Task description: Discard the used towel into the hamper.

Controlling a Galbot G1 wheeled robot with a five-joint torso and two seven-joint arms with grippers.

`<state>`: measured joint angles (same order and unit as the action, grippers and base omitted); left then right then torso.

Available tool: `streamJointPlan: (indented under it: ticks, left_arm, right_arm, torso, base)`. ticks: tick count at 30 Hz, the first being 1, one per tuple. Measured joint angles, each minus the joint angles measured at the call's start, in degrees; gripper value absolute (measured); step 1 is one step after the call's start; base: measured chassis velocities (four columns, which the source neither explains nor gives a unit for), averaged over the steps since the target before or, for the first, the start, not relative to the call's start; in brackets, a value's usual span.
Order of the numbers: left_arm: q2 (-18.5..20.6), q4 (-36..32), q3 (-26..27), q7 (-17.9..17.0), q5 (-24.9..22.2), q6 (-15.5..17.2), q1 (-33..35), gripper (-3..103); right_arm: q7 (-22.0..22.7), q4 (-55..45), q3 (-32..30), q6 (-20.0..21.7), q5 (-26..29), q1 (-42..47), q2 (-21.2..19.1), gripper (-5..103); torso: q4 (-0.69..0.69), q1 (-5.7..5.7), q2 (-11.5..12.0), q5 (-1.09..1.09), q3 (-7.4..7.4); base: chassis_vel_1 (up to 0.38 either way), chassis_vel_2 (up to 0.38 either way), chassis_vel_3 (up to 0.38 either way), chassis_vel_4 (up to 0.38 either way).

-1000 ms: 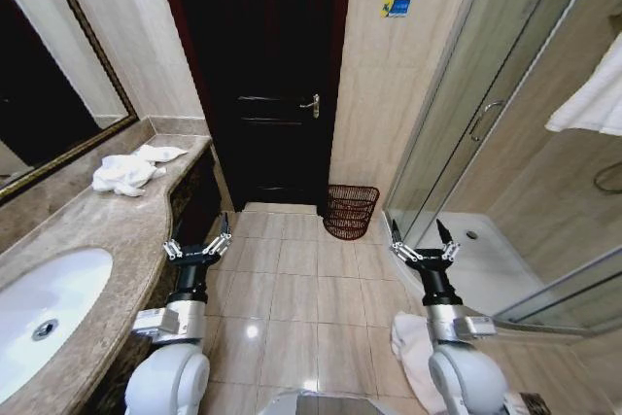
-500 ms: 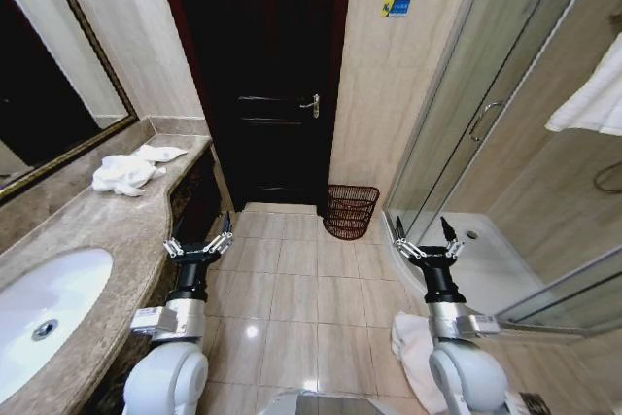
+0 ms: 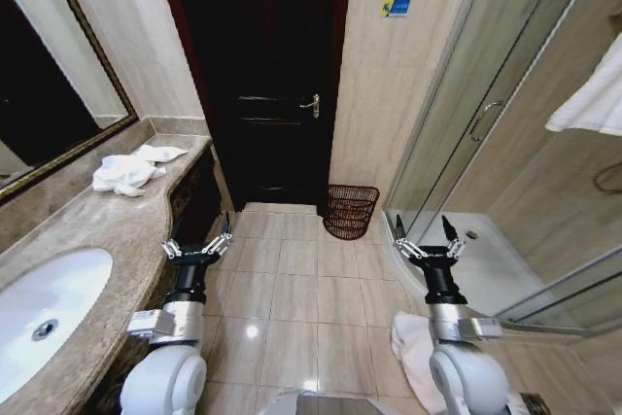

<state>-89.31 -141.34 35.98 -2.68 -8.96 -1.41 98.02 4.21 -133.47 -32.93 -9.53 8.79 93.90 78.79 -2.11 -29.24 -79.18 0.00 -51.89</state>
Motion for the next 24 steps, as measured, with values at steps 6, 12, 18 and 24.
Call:
streamJointPlan:
  ticks: [6,12,18,24]
  left_arm:
    - [0.1,0.1,-0.1,1.4,0.3,-0.2,0.2,99]
    - [0.1,0.3,0.0,1.1,0.9,-0.1,0.3,99]
    - [0.0,0.4,0.1,0.6,0.9,-0.1,0.2,99]
    - [-0.1,0.8,0.1,0.0,0.8,0.0,0.0,99]
  right_arm:
    - [0.2,0.1,0.0,0.2,0.4,0.2,0.2,100]
    - [0.0,-0.4,0.0,0.2,0.5,0.7,0.3,100]
    - [-0.3,-0.6,0.0,0.2,0.5,1.0,0.4,100]
    - [-0.6,-0.3,0.1,-0.2,0.5,0.9,0.4,100]
  torso:
    - [0.00,0.00,0.0,0.00,0.00]
    - [0.00,0.02,0.0,0.00,0.01]
    - [0.00,0.01,0.0,0.00,0.00]
    - [0.00,-0.01,0.0,0.01,-0.01]
  base:
    - [0.000,0.000,0.000,0.000]
    - [-0.024,0.015,0.021,-0.019]
    - [-0.126,0.113,0.124,-0.132]
    - [-0.206,0.213,0.206,-0.213]
